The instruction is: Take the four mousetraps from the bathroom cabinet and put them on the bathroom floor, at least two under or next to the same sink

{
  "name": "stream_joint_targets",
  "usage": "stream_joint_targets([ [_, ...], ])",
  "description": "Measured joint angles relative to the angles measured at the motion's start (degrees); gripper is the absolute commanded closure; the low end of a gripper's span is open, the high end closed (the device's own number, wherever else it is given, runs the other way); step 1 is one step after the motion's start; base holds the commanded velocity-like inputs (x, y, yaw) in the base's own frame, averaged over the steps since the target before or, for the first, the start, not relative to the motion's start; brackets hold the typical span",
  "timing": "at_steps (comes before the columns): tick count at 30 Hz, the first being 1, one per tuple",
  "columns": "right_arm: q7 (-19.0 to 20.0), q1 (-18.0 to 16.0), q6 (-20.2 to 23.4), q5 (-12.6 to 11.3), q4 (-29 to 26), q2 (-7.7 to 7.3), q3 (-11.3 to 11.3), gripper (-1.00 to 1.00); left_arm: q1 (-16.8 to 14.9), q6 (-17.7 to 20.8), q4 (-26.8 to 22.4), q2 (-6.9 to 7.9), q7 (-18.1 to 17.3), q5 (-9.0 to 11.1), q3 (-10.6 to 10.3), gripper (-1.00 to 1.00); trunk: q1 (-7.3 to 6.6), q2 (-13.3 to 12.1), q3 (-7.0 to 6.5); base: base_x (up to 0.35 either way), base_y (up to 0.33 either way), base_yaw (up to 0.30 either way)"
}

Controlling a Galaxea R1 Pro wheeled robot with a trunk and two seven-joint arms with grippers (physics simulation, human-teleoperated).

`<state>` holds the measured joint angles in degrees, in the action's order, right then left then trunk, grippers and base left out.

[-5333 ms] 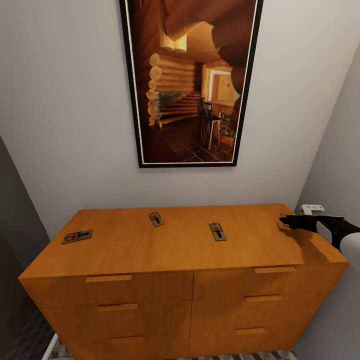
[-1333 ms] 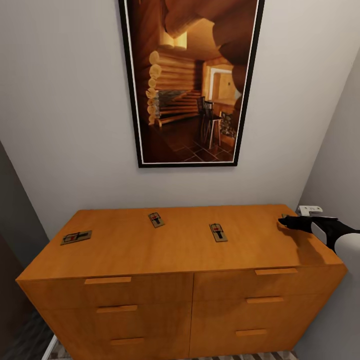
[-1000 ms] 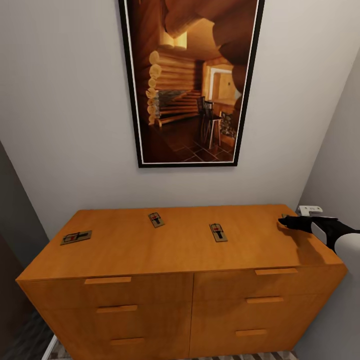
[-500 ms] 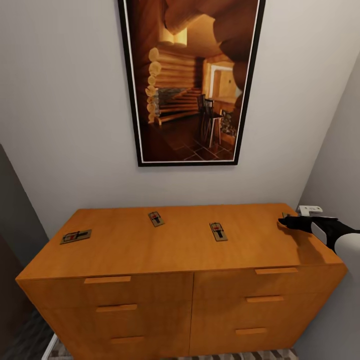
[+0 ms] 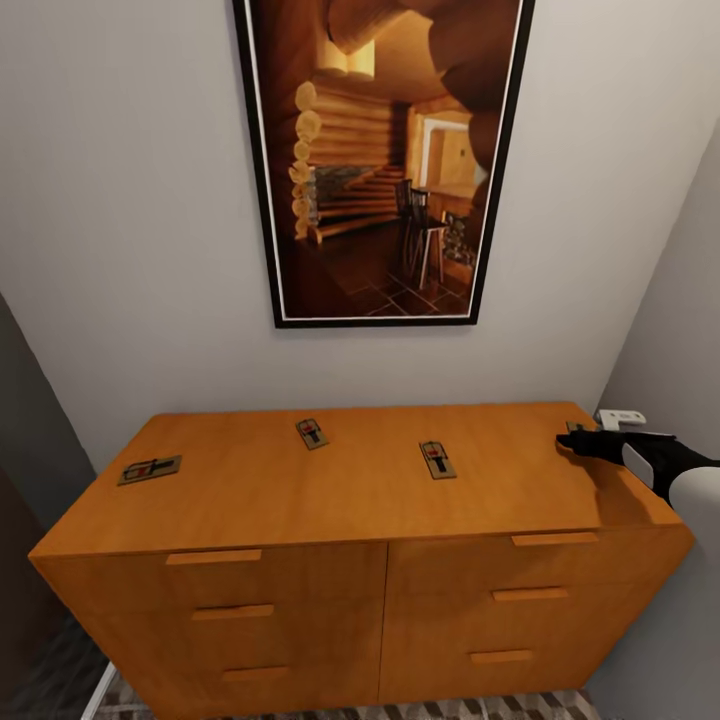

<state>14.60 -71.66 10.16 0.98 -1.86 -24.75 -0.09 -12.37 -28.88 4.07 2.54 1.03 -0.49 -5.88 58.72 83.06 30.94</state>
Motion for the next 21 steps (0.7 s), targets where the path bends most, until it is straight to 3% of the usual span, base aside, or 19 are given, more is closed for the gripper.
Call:
stream_joint_targets([
  [21, -0.01, 0.39, -0.02, 0.04, -2.97, 0.00, 0.21, -1.00, 0.00, 0.00, 0.00, -0.01, 0.00, 0.00, 0.00, -1.00, 0.00, 0.00, 1.32, 0.000, 0.000, 0.000],
])
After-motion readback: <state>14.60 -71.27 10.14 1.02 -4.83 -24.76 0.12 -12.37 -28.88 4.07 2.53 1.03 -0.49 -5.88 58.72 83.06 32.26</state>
